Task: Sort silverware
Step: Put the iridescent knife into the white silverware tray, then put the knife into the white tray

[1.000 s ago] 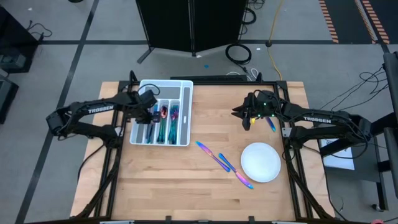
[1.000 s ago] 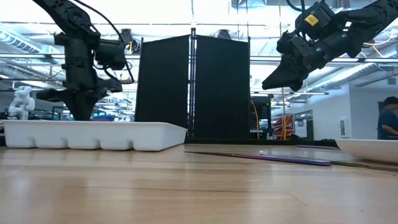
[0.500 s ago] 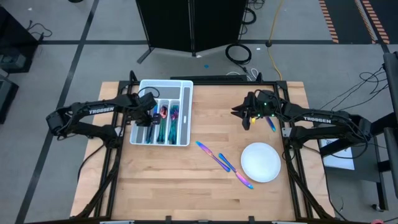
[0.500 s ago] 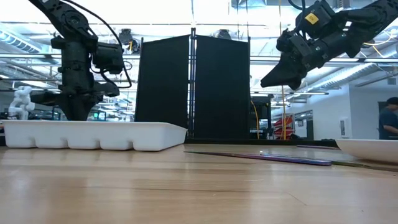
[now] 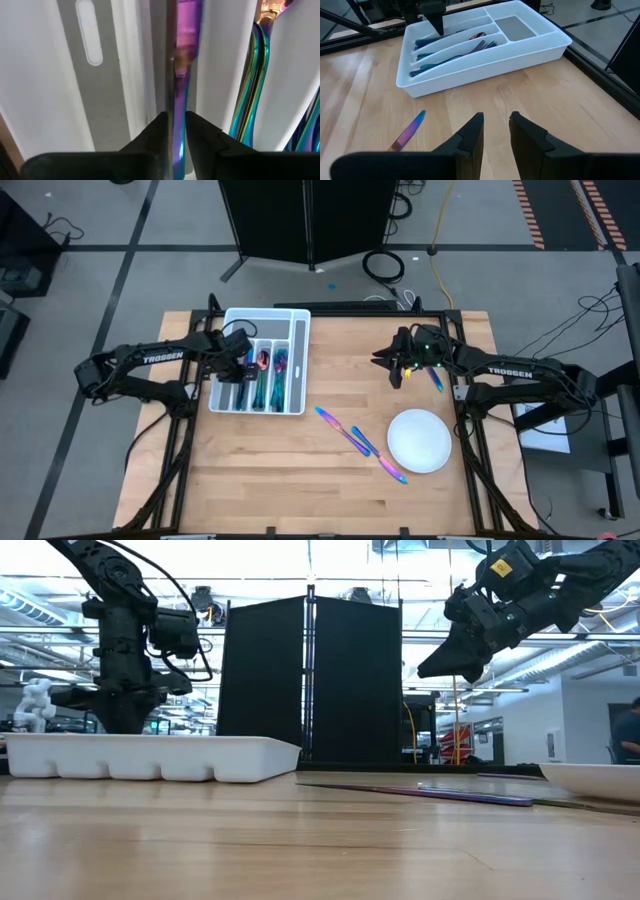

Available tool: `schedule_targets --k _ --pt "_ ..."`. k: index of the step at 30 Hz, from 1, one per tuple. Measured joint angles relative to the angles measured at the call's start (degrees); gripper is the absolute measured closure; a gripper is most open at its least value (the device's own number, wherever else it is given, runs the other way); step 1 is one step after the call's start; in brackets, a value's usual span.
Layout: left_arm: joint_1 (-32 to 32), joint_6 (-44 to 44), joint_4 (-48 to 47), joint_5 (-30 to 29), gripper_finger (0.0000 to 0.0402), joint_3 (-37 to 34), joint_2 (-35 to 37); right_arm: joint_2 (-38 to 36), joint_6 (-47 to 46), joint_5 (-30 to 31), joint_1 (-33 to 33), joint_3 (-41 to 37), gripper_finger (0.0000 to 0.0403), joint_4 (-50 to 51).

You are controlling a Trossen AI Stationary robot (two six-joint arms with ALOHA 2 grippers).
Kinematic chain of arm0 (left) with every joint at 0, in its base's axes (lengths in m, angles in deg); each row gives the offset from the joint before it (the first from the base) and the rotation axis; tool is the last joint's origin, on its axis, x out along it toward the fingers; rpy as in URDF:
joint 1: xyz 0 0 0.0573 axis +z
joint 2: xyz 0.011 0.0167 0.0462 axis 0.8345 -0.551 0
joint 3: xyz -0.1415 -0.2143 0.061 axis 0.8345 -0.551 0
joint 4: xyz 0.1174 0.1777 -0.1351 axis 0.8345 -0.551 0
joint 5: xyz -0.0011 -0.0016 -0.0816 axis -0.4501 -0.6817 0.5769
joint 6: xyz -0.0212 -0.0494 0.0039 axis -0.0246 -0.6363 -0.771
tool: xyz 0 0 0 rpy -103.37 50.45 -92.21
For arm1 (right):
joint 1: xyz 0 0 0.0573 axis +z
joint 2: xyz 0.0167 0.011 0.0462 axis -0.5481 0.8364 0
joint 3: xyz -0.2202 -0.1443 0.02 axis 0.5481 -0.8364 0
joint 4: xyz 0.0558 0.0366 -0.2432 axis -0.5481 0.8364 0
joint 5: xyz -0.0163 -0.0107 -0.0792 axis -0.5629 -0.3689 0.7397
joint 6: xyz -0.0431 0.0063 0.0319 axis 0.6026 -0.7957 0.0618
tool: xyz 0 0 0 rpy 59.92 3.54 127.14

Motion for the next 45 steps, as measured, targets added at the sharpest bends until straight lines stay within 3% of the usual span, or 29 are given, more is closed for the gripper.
schedule_targets --k 6,16,26,32,35,39,45 --pt "0.0 1.9 -0.2 0.1 0.0305 0.1 0.0 0.0 0.2 0.0 0.0 0.0 0.0323 0.0" --pt "-0.7 14.5 -1.5 -0.2 0.0301 7.3 1.9 0.0 0.2 0.0 0.0 0.0 0.0323 0.0" --pt "-11.5 35.6 6.0 -3.9 0.0301 9.9 7.7 0.0 -4.8 0.0 0.0 0.0 0.0323 -1.7" --pt "-21.1 53.5 13.1 -3.4 0.0301 8.5 5.0 0.0 -10.9 0.6 0.9 0.0 0.0323 -3.0" --pt "-25.2 55.9 20.7 -3.0 0.0301 8.5 2.1 1.0 -12.4 1.4 3.9 0.0 0.0323 -4.2" --pt "-30.7 61.9 34.3 1.0 0.0301 8.5 -1.7 3.5 -14.8 2.5 11.1 0.0 0.0323 -3.9" --pt "-37.0 67.9 52.2 2.5 0.0301 8.5 -8.6 9.9 -20.3 12.4 23.7 0.0 0.0323 -4.0"
